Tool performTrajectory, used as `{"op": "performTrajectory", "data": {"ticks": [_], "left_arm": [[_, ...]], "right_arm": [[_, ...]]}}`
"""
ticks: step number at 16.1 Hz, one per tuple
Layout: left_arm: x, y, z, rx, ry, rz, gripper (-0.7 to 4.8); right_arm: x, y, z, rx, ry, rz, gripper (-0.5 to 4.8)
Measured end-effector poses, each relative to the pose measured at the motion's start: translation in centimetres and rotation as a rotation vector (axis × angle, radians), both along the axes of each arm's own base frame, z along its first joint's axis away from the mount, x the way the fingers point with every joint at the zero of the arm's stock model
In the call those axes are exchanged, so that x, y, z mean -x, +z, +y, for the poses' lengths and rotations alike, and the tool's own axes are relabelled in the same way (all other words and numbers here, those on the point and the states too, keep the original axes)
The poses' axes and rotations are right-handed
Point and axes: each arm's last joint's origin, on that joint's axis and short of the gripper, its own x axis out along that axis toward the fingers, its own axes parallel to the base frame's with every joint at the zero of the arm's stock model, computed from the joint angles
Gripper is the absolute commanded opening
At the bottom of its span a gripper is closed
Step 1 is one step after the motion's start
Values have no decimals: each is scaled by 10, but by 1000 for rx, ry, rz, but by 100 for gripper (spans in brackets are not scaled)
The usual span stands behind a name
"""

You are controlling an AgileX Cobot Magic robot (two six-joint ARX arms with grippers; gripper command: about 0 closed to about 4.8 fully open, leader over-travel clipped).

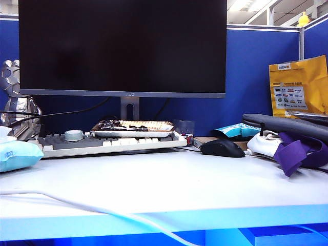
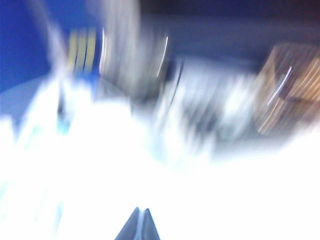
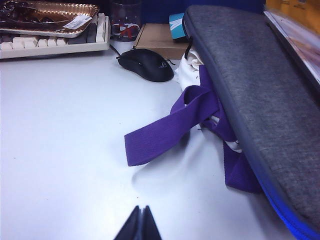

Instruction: Pull out a wet wipe from the sky blue wet wipes packet and place it on the table.

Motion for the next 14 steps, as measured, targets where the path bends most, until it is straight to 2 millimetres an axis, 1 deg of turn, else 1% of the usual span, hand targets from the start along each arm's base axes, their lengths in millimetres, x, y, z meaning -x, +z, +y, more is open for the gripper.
{"op": "performTrajectory", "data": {"ticks": [1,2,3,4,5,7,8,9,10,11,14], "left_arm": [[-8,-9,0,-7,4,112,-5],[-20,-7,0,-19,21,162,-5],[-23,0,1,-32,44,142,-5],[-28,16,2,-51,86,95,-5],[-37,29,3,-72,125,58,-5],[-52,33,5,-116,137,73,-4],[-63,28,7,-152,126,139,-4],[-69,23,7,-171,117,180,-3],[-74,14,6,-192,100,238,-1],[-76,5,6,-201,90,304,5],[-72,-8,5,-193,41,430,5]], "right_arm": [[0,0,0,0,0,0,-1],[0,0,0,0,0,0,-1],[0,0,0,0,0,0,-1],[0,0,0,0,0,0,-1],[0,0,0,0,0,0,-1],[0,0,0,0,0,0,-1],[0,0,0,0,0,0,-1],[0,0,0,0,0,0,-1],[0,0,0,0,0,0,-1],[0,0,0,0,0,0,-1],[0,0,0,0,0,0,-1]]}}
